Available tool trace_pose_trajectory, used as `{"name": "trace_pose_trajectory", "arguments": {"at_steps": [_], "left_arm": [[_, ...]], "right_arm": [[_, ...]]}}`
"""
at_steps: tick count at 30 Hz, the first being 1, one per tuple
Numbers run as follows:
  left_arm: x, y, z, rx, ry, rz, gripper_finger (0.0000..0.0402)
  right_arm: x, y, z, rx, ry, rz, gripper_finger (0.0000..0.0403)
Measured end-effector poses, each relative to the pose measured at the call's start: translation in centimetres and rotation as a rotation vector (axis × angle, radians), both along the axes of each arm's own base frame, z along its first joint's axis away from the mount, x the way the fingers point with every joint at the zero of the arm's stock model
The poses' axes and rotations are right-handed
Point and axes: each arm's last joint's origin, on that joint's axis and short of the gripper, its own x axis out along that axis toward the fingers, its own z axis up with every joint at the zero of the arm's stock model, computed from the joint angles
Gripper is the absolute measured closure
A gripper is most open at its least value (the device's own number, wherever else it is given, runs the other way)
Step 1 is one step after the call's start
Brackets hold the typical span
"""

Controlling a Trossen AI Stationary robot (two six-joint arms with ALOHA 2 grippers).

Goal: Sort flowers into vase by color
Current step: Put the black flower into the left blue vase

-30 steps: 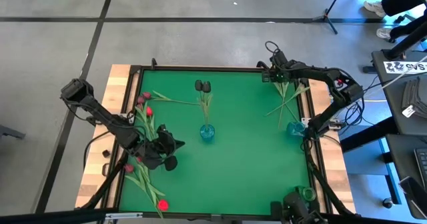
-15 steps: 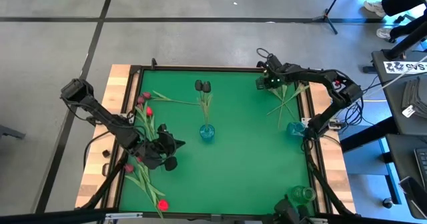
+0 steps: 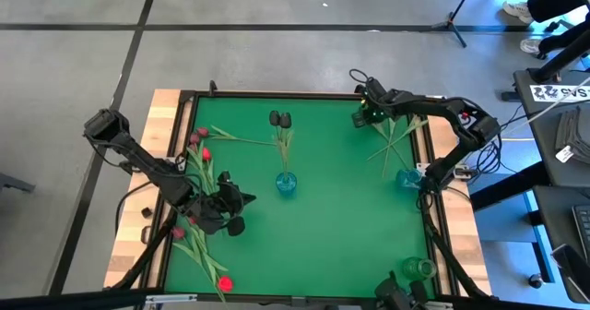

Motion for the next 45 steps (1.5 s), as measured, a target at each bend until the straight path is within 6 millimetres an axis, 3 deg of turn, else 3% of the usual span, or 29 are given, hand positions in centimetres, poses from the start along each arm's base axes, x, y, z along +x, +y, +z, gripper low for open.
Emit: {"name": "trace_pose_trajectory", "arguments": {"at_steps": [5,13,16,22,28,33,39,45], "left_arm": [[0.0,0.0,0.0,0.01,-0.007,0.011,0.0398],[0.0,0.1,0.0,0.015,-0.011,0.017,0.0398],[0.0,0.0,0.0,0.015,-0.011,0.013,0.0398],[-0.4,-0.8,0.0,0.002,0.0,-0.044,0.0398],[-0.5,-0.9,0.0,-0.022,-0.011,-0.034,0.0398],[-0.5,-0.9,0.0,-0.041,-0.016,-0.019,0.0398],[-0.9,-1.5,0.1,-0.058,-0.051,-0.016,0.0398],[-1.4,-1.9,0.3,-0.018,-0.097,0.01,0.0398]], "right_arm": [[0.0,-0.1,-0.1,-0.01,0.011,-0.003,0.0322],[0.3,-0.4,-2.7,0.073,0.054,-0.032,0.0323],[0.6,-0.2,-2.7,0.043,0.068,-0.042,0.0332],[0.6,0.3,-0.9,-0.016,0.048,0.0,0.0392],[2.3,2.1,4.3,-0.285,-0.063,0.122,0.0396],[3.5,5.2,10.2,-0.532,-0.308,0.183,0.0393],[4.7,11.5,16.1,-0.705,-0.678,0.353,0.0395],[6.5,18.7,18.7,-0.772,-0.947,0.564,0.0399]]}}
